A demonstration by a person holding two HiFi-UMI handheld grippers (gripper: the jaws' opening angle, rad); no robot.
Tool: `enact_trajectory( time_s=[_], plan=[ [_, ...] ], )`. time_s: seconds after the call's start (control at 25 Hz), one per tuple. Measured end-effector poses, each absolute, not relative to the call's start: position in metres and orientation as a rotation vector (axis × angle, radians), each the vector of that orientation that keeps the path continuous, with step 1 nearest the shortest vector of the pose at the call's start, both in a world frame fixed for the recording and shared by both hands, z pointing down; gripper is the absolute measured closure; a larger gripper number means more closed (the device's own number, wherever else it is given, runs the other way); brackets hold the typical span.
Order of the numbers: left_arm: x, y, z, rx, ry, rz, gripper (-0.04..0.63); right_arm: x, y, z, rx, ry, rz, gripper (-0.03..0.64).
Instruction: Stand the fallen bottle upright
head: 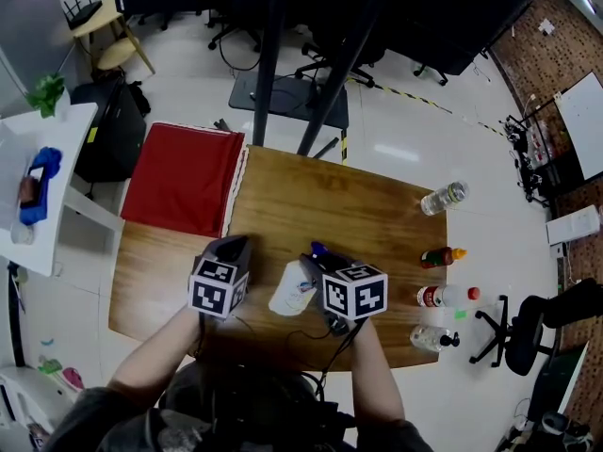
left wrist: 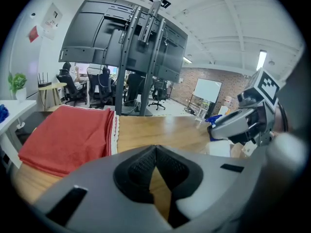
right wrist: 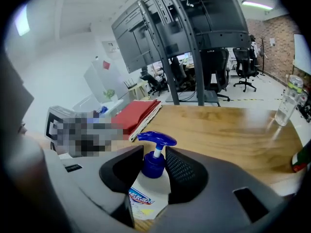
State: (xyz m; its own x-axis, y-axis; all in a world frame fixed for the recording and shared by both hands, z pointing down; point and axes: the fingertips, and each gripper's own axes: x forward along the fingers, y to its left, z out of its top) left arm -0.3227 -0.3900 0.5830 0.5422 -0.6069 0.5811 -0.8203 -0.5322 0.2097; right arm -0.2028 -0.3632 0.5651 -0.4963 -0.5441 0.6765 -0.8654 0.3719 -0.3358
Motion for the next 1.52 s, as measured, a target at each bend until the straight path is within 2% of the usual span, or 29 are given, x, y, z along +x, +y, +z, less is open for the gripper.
enact_trajectory(
  time_s=[0.36, 0.6, 0.96, 1.52],
  plan=[
    [-0.331, -0.377, 0.568, 2.323, -1.157, 0.597, 0.568, -0.204, -0.350, 0.513, 1.396, -2.300, 0.834, 0.445],
    [-0.335, -0.370, 0.561, 2.325, -1.159, 0.576, 0.568, -0.195, -0.349, 0.494, 1.512, -2.271, 0.447, 0.446],
    [-0.332, -0.355, 0.555, 2.343, -1.141, 0.564, 0.568, -0.178, -0.344, 0.500, 1.715, -2.227, 0.076, 0.446],
    [-0.325, -0.335, 0.551, 2.373, -1.138, 0.542, 0.568, -0.187, -0.329, 0.505, 1.743, -2.290, -0.045, 0.446]
  ],
)
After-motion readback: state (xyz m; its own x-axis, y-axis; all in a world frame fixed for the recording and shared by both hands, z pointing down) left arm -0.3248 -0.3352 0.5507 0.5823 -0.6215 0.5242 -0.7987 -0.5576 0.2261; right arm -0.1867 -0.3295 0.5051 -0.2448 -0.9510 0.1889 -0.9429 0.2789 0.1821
